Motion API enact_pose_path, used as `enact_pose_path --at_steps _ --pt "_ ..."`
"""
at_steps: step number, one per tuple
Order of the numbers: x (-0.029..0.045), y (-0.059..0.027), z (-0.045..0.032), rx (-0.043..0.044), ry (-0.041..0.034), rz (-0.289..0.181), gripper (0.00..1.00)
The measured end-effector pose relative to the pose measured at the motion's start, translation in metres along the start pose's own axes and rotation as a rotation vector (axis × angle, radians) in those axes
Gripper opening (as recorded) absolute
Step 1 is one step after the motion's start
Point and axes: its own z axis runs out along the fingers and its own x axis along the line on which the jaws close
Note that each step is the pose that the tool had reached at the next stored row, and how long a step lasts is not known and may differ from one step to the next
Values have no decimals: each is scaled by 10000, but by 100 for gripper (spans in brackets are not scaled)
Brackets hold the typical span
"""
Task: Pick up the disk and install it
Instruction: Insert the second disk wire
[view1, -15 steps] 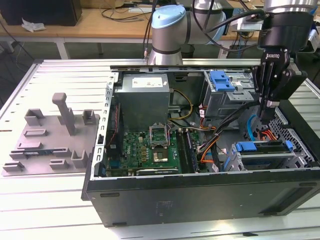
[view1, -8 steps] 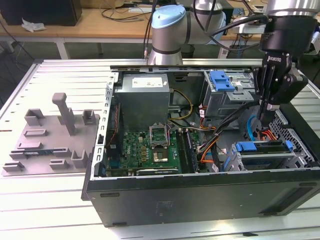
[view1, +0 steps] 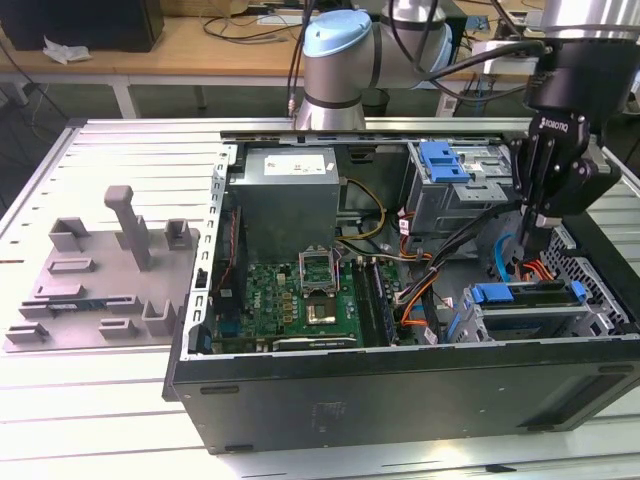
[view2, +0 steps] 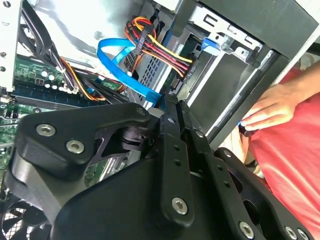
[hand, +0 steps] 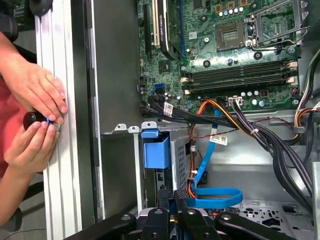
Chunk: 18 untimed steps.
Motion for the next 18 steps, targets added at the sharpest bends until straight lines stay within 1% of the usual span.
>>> enact_pose_path --at_steps 1,3,4,6,9,10,11,12,14,16,17,18 --pt "17 -3 7 -3 -82 -3 16" --pt "62 -12 25 -13 -275 -8 16" --pt "81 -15 33 -16 -344 -9 16" --pt "106 -20 43 -20 -427 -12 16" --pt "174 -32 70 -33 -664 -19 16" --pt "190 -36 77 -36 -723 -21 16" --pt "201 -38 82 -39 -764 -22 16" --pt "221 -41 90 -43 -837 -24 16" --pt "247 -45 101 -47 -936 -28 16" --pt "273 -48 111 -49 -1063 -31 16" --pt "288 -49 118 -48 -1158 -31 16" --pt "300 -50 122 -48 -1231 -31 16"
